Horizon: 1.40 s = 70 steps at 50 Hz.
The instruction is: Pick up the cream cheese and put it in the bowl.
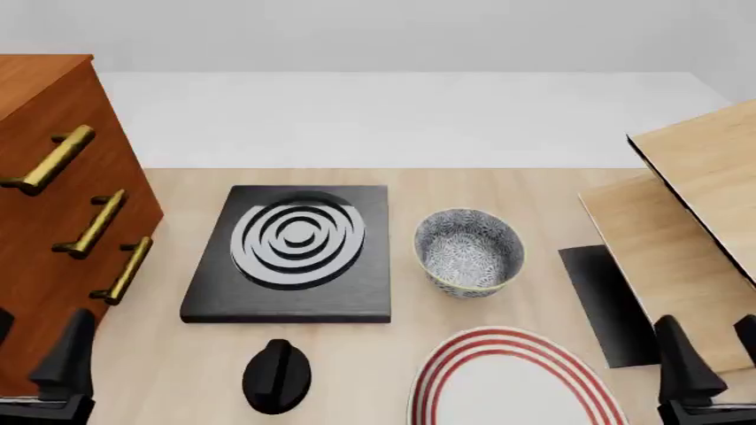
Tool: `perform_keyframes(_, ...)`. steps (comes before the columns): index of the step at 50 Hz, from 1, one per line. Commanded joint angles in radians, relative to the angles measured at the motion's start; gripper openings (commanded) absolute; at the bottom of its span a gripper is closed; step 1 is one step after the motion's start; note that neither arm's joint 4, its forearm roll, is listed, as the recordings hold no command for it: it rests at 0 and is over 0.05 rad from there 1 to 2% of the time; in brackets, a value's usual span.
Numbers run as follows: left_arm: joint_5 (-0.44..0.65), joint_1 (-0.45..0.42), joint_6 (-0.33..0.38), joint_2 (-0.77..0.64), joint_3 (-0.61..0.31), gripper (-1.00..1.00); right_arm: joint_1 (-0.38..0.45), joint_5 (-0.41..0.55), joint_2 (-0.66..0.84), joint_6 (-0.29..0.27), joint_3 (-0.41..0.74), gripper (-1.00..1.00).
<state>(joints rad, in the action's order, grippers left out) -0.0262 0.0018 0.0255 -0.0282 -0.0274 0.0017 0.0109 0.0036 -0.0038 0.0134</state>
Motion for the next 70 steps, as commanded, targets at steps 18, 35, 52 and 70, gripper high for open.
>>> perform_keyframes(18,0.024,-0.002,-0.026,0.021,0.023,1.00,0.162,-0.008,0.086,-0.098,0.063,1.00)
perform_keyframes(35,0.024,-0.002,-0.025,0.021,0.023,1.00,0.501,0.094,0.352,-0.256,0.255,1.00)
perform_keyframes(52,0.024,-0.002,-0.026,0.021,0.023,1.00,0.762,0.082,0.587,-0.246,0.340,1.00)
perform_keyframes(70,0.024,-0.002,-0.026,0.021,0.023,1.00,0.939,0.025,0.794,-0.240,0.394,1.00)
